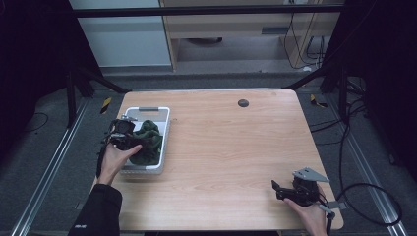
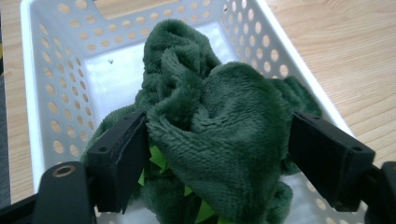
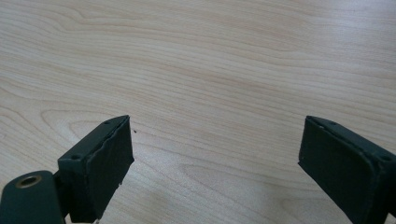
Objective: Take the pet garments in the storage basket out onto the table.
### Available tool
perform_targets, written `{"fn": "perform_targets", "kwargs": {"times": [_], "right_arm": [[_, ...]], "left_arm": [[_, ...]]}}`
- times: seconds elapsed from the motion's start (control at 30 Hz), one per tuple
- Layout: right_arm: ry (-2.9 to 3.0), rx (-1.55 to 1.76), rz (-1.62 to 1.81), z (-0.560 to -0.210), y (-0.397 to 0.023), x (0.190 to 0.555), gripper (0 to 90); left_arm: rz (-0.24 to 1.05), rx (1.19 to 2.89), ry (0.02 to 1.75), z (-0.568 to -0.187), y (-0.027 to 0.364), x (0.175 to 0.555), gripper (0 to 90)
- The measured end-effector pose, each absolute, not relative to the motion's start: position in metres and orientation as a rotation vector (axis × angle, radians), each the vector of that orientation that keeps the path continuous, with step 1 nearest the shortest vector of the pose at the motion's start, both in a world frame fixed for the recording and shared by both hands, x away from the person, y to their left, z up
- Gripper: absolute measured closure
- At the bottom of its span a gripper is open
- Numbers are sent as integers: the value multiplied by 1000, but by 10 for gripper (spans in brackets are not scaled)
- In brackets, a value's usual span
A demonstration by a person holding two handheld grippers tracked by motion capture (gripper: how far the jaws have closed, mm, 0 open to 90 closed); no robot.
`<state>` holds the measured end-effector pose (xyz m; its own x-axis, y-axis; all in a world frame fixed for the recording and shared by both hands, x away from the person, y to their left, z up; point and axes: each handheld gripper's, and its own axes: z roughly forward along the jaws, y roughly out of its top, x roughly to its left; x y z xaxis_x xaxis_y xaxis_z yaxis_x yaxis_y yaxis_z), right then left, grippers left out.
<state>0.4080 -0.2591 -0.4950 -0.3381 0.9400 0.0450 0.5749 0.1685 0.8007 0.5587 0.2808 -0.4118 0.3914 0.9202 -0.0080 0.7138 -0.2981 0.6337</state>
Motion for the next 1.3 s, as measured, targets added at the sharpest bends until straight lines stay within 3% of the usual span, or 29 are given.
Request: {"fn": "perform_targets", "kwargs": {"times": [0.2, 0.37, 0.73, 0.93, 1.3], "right_arm": [[1985, 1427, 1035, -495, -260, 408, 98], [1984, 1414, 1034, -495, -259, 408, 99], [1992, 1419, 1036, -495, -259, 409, 99], [1995, 1421, 1033, -495, -258, 409, 99], [1995, 1420, 1043, -495, -259, 409, 99]], "left_arm": [[476, 2118, 1411, -418, 279, 562, 257], [469, 2121, 1435, -421, 279, 563, 426], [426, 2153, 1460, -426, 279, 564, 687], [411, 2146, 1471, -422, 281, 564, 766], [417, 2096, 1428, -399, 287, 555, 793]]}}
